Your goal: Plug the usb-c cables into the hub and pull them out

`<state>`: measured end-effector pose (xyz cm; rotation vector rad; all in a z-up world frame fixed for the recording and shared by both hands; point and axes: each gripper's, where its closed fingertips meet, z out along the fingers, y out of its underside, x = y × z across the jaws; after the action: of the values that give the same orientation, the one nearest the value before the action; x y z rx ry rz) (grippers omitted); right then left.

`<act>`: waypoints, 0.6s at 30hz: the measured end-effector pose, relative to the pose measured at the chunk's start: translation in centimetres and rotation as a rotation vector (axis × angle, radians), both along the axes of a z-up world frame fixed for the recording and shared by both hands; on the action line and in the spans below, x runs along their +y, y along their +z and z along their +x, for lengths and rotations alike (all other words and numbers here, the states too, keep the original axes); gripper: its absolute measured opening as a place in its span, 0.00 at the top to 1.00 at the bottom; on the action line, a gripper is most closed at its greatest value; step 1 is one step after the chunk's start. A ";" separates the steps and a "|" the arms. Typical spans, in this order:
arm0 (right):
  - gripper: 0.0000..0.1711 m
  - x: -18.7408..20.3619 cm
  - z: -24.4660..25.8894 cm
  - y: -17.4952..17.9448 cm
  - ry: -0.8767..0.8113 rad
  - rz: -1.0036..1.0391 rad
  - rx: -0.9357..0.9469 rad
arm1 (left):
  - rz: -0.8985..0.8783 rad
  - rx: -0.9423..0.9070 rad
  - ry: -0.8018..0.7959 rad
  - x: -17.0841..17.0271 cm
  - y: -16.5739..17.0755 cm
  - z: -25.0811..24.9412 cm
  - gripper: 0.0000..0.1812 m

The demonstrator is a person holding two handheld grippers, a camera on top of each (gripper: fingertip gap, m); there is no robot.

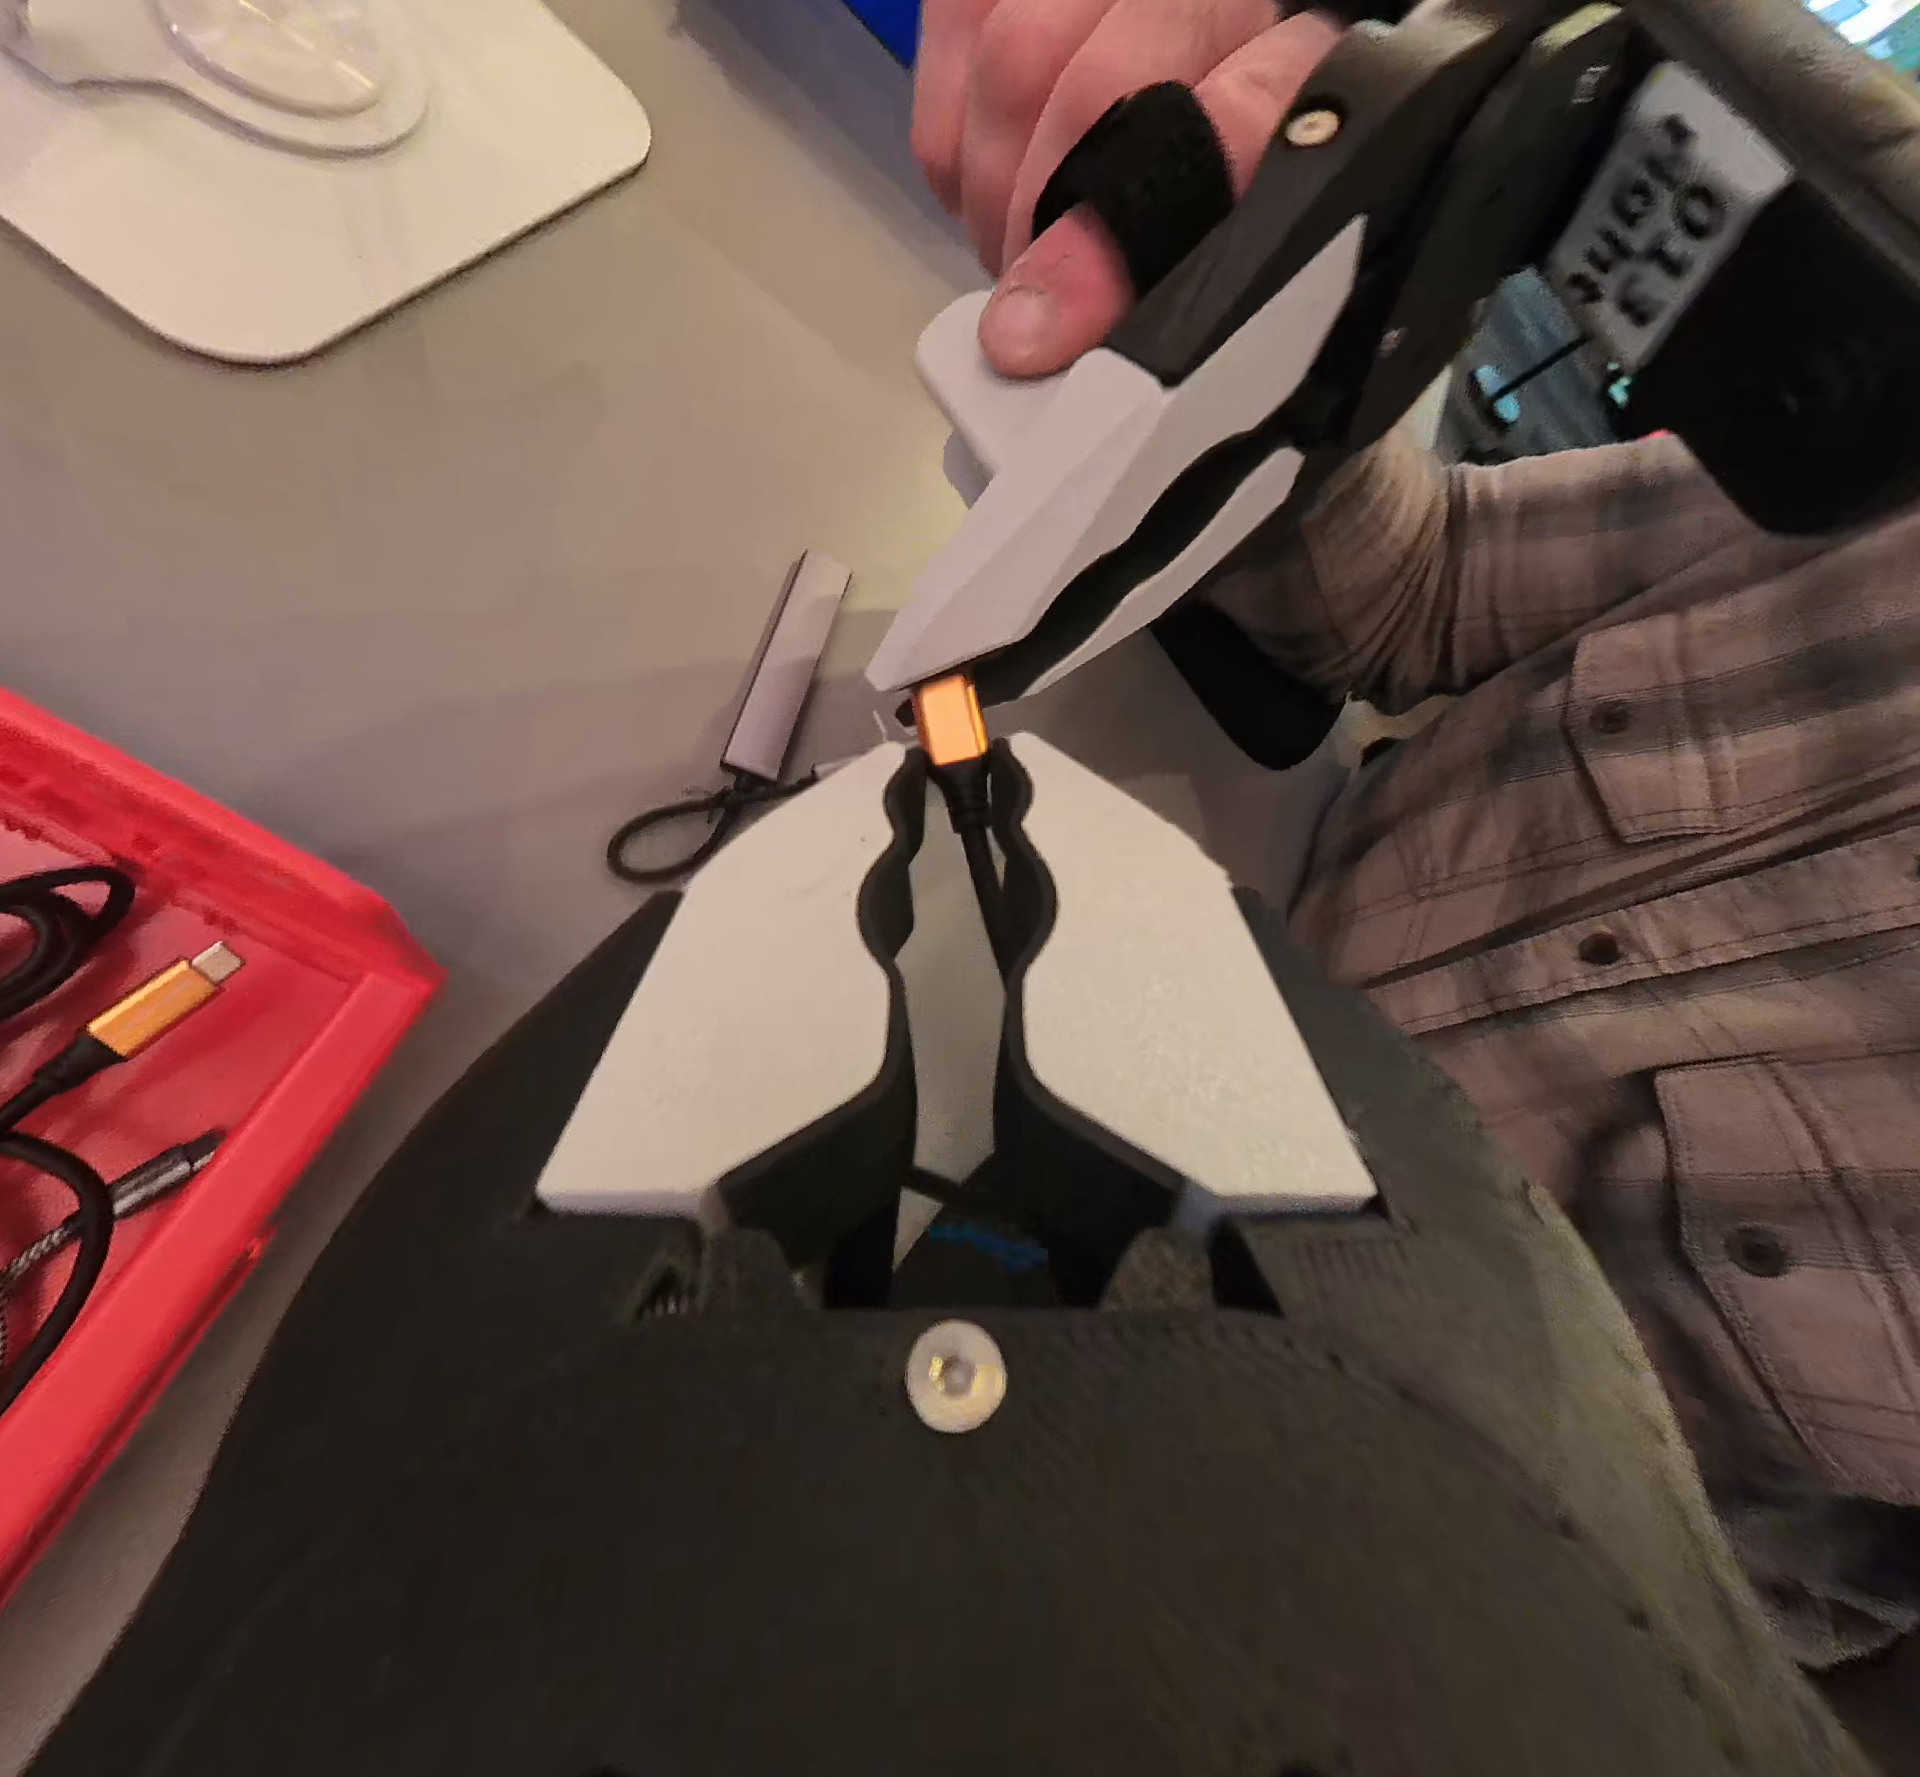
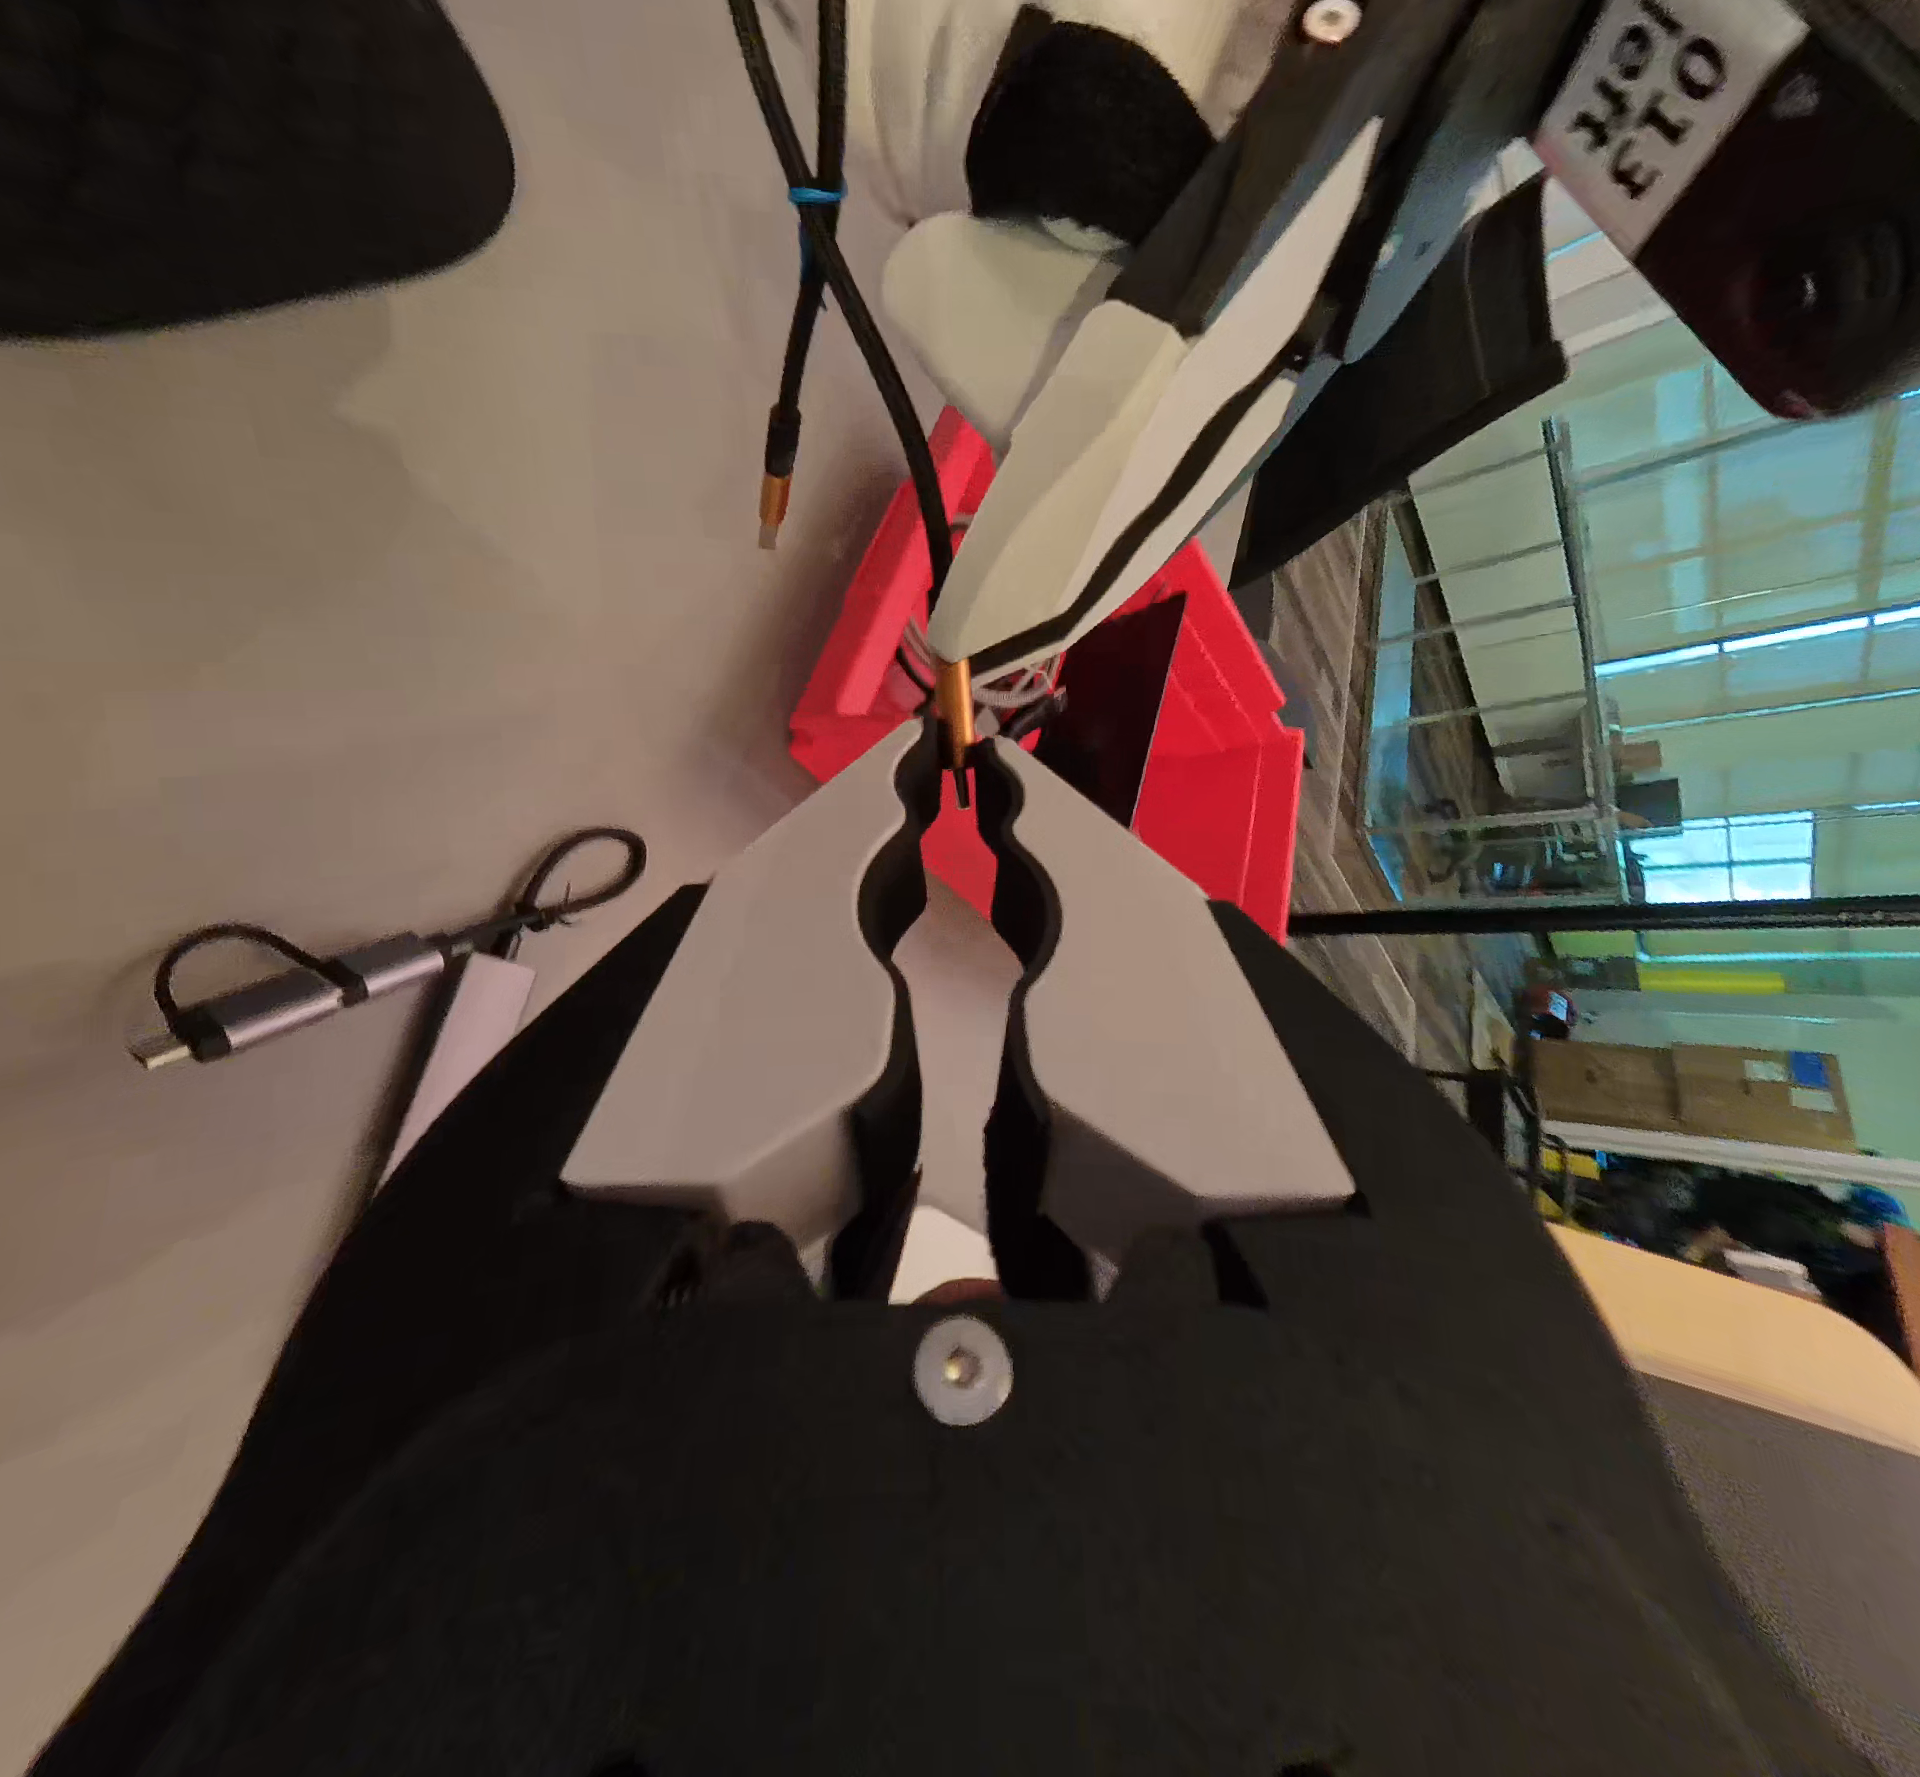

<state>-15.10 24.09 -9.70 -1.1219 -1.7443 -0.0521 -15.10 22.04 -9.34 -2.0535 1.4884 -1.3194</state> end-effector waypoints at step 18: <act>0.98 0.9 2.5 8.5 -0.069 0.022 0.468 | 0.211 -0.127 0.180 5.6 0.8 -2.6 0.72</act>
<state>-12.64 24.94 -1.19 -1.0763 -1.2860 0.1388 -17.74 27.60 -8.56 -1.8844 1.2949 -1.1478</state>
